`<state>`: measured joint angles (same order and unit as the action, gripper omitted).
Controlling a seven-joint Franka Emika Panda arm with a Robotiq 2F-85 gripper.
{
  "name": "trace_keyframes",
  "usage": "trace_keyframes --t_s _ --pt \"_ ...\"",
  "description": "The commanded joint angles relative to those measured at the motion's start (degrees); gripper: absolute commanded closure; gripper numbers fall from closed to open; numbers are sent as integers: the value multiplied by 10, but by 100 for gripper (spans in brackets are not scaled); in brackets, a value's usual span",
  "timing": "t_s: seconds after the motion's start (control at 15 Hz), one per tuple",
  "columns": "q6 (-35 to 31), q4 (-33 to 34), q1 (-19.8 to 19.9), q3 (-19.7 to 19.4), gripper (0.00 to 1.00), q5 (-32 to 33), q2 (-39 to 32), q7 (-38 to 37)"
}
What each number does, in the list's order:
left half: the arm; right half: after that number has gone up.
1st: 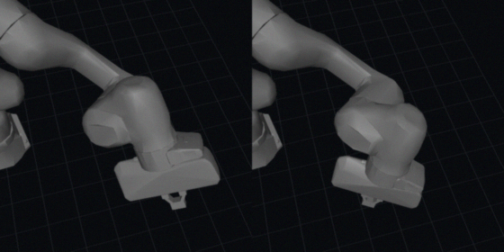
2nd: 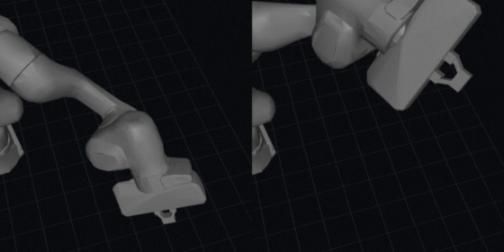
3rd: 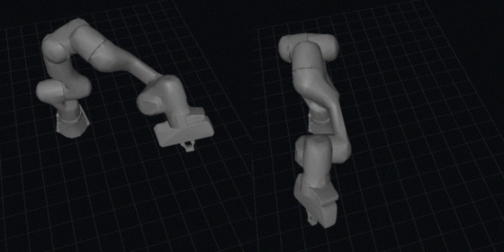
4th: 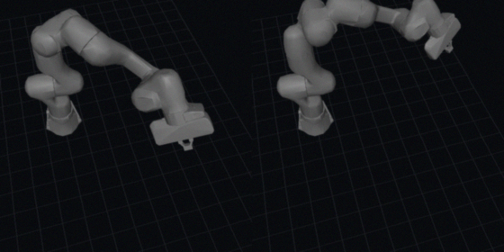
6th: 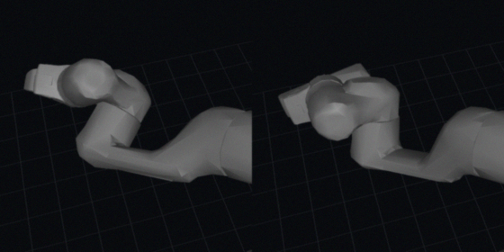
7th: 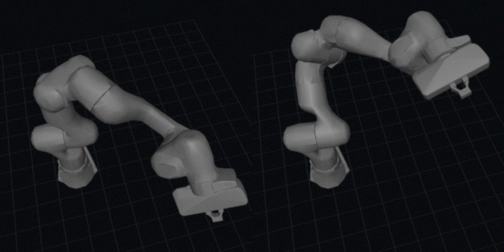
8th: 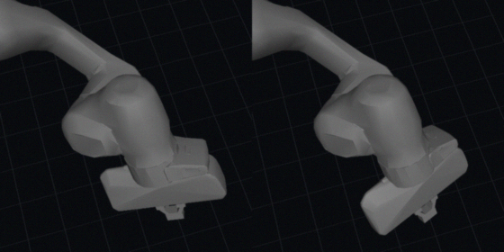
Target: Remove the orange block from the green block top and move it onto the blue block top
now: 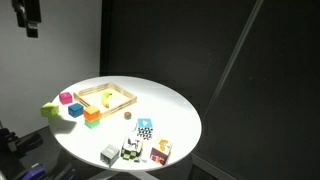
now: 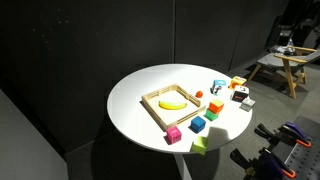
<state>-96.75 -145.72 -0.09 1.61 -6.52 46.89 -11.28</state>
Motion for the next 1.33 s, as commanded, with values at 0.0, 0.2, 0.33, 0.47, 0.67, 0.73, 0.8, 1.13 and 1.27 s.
trace_keyframes --t_s 0.0,0.2,0.33,0.47,0.67,0.73,0.8,1.13,1.27 --pt "2 2 8 6 0 -4 0 5" --pt "2 2 8 6 0 -4 0 5" --pt "2 2 8 6 0 -4 0 5" --pt "2 2 8 6 0 -4 0 5" --pt "2 2 8 6 0 -4 0 5" --pt "2 2 8 6 0 -4 0 5" --pt "-6 1 8 7 0 -5 -2 2" --pt "-47 9 3 14 0 -14 -28 -1" --pt "-75 13 1 18 0 -20 -44 -3"
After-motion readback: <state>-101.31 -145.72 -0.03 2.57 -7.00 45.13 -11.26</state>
